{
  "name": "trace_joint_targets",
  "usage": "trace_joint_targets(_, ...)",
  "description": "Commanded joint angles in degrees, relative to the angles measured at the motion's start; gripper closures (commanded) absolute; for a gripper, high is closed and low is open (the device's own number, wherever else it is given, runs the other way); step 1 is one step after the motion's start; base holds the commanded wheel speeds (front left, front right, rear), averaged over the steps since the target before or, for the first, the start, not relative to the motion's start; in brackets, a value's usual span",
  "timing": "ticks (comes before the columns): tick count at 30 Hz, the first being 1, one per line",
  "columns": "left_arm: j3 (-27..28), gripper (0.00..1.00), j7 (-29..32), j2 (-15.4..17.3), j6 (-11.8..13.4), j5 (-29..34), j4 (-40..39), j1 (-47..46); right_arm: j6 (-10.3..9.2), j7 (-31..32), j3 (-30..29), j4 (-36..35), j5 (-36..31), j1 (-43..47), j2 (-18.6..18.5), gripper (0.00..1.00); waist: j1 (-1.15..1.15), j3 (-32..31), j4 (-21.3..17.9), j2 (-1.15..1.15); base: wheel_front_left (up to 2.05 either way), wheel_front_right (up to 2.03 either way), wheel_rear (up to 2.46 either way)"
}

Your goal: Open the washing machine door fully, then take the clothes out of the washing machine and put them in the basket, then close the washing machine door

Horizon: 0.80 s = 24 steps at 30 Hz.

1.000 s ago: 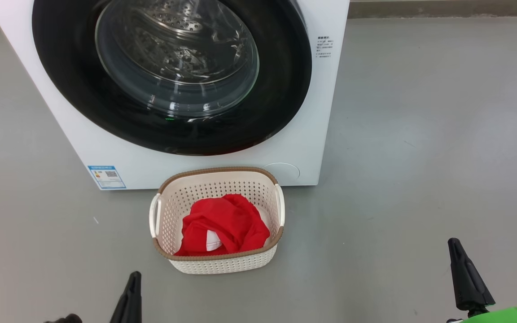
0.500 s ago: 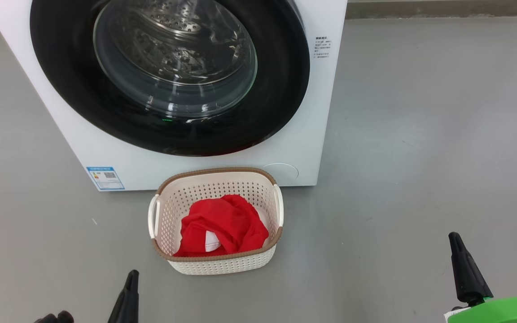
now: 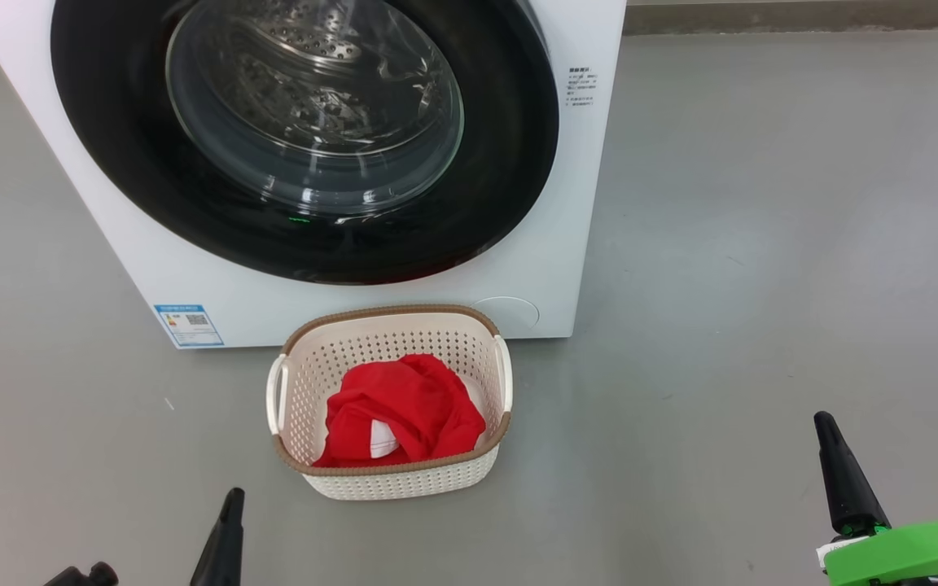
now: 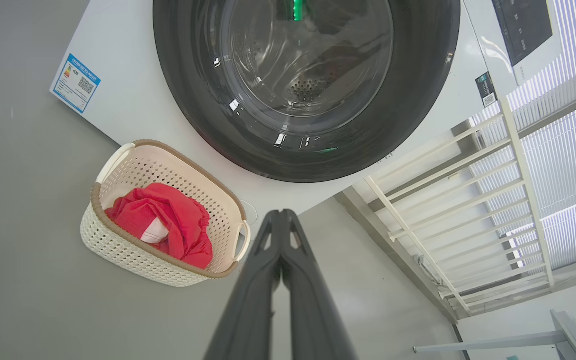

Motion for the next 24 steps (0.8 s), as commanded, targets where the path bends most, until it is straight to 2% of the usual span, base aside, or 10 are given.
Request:
trace_joint_targets(1, 1.72, 1.0, 0.38, 0.71, -0.88, -1.93, -0.88, -3.0, 0.04, 0.52, 0.75, -0.96, 2.3, -2.76, -0.91, 1.0, 0.0, -0.01, -0.03, 0.0, 0.0, 0.0, 0.0)
trace_joint_targets(24, 4.22, 1.0, 4.04, 0.31, -3.0, -16.37, 2.22, -5.55, 0.0, 4.26, 0.76, 1.98, 17.54, -5.93, -1.26, 1.0, 0.0, -0.12, -0.44, 0.0, 0.0, 0.0, 0.0)
